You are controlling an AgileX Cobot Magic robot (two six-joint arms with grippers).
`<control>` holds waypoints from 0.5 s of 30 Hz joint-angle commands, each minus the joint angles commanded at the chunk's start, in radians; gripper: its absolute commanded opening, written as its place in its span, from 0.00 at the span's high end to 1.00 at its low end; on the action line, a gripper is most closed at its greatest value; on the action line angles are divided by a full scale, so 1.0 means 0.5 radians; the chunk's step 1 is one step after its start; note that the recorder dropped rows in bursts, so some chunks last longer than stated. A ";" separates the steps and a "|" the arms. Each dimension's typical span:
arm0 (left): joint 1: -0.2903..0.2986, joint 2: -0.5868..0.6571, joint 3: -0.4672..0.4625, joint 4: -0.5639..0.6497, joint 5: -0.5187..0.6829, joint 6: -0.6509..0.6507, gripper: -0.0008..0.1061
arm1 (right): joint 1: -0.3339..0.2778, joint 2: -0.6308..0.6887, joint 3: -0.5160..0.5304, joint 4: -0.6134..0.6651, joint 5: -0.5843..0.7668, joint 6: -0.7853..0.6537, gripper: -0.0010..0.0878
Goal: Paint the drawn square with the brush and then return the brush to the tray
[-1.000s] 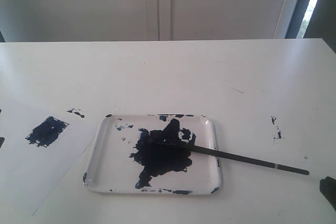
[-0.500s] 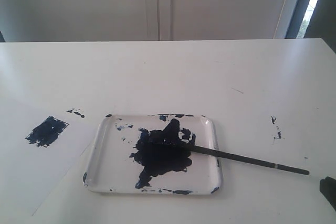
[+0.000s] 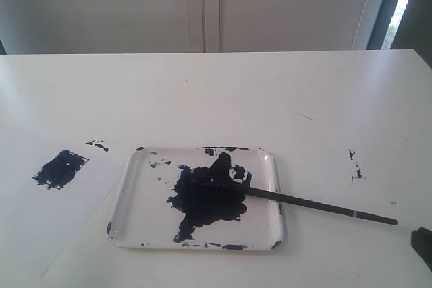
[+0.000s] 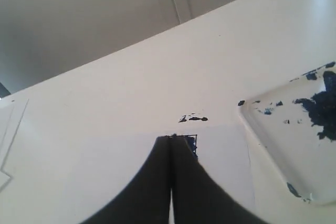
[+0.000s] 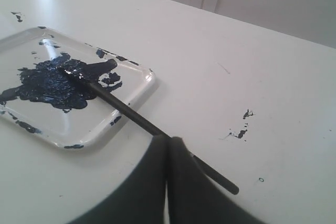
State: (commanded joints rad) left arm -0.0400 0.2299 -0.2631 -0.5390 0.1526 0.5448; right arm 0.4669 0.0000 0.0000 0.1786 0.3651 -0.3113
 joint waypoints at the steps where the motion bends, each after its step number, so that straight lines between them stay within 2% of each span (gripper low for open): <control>1: 0.000 -0.030 0.063 -0.083 -0.060 0.000 0.99 | 0.000 0.000 0.000 0.000 0.000 0.000 0.99; 4: 0.000 -0.104 0.240 -0.303 -0.214 0.000 0.99 | 0.000 0.000 0.000 0.000 0.000 0.000 0.99; 9: -0.004 -0.231 0.526 -0.474 -0.394 -0.154 0.99 | 0.000 0.000 0.000 0.000 0.000 0.000 0.99; 11: -0.004 -0.267 0.526 -0.490 -0.445 -0.297 0.99 | 0.000 0.000 0.000 0.000 0.000 0.000 0.99; 15: -0.004 -0.274 0.526 -0.451 -0.464 -0.278 0.99 | 0.000 0.000 0.000 0.000 0.000 0.000 0.99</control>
State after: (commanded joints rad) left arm -0.0421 0.0931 0.0000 -0.7643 -0.0793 0.4059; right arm 0.4669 0.0000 0.0000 0.1786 0.3651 -0.3113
